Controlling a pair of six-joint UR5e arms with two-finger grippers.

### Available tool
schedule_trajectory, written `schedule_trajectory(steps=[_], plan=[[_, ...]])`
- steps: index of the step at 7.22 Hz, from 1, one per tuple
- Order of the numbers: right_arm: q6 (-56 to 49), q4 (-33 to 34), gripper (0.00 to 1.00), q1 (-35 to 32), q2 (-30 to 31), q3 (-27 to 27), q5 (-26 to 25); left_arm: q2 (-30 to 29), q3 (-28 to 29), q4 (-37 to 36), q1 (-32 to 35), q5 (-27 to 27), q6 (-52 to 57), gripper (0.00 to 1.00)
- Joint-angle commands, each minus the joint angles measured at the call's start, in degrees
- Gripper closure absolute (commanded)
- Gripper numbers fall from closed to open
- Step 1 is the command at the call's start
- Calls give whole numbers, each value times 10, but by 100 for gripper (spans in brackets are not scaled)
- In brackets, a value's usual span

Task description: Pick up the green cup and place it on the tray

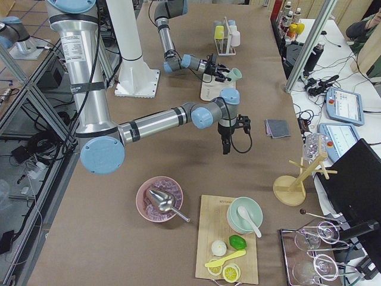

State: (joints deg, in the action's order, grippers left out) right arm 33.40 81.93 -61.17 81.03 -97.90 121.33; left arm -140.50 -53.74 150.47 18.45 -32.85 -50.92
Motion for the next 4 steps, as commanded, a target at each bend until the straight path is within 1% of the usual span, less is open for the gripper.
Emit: schedule_trajectory(steps=[1, 4], plan=[[-1, 0, 0, -1, -6, 18, -1, 2, 0, 0, -5, 0, -8, 100], [-9, 0, 0, -2, -6, 25, 15, 5, 0, 0, -12, 0, -8, 100]])
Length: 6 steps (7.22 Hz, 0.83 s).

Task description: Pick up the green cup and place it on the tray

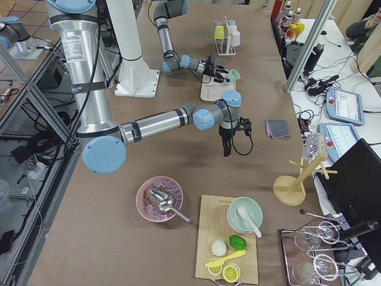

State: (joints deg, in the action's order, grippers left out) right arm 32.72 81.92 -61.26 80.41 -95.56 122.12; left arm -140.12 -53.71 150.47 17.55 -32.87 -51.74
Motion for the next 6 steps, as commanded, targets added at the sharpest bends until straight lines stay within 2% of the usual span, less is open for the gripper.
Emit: schedule_trajectory(steps=[1, 6], plan=[[-2, 0, 0, -1, 1, 5, 6, 1, -2, 1, -8, 1, 0, 100], [-3, 0, 0, -8, -10, 18, 7, 11, -4, 34, -24, 7, 0, 98]])
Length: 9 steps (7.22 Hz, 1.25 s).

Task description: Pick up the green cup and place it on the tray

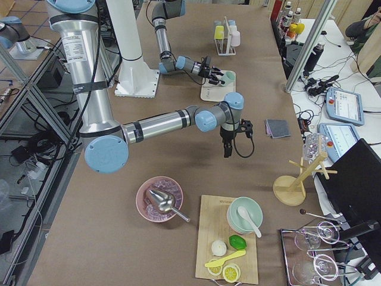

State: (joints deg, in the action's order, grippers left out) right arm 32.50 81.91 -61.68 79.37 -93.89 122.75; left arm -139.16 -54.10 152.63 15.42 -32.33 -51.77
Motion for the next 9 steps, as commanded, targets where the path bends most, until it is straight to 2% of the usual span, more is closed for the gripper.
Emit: schedule_trajectory(steps=[1, 2, 3, 4, 6, 9], plan=[[-1, 0, 0, -4, 0, 1, 0, 1, 0, 14, -3, 2, 1, 97], [-1, 0, 0, -4, -1, 6, 0, 1, -2, 14, -3, 2, 1, 84], [-2, 0, 0, -4, 0, 7, 1, 1, -4, 14, -3, 2, 10, 18], [-15, 1, 0, -4, 0, 9, 0, 5, -4, 21, -3, 2, 22, 1], [-17, 0, 0, -4, -1, 14, -1, 11, -6, 37, -5, 2, 27, 1], [-16, -2, 0, -8, -2, 18, -1, 23, -27, 163, -4, -20, 194, 1]])
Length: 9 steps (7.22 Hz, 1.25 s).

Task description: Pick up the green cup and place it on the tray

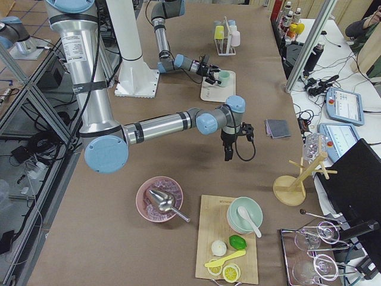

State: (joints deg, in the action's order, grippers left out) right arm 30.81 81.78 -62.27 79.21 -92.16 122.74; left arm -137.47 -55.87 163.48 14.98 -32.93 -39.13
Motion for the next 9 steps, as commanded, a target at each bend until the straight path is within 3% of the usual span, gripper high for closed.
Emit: schedule_trajectory(steps=[1, 9], plan=[[2, 0, 0, -2, -1, 2, 0, 9, -15, 68, 2, -25, 90, 1], [4, 0, 0, -2, -18, 11, 0, 12, -74, 61, 21, -99, 160, 1]])
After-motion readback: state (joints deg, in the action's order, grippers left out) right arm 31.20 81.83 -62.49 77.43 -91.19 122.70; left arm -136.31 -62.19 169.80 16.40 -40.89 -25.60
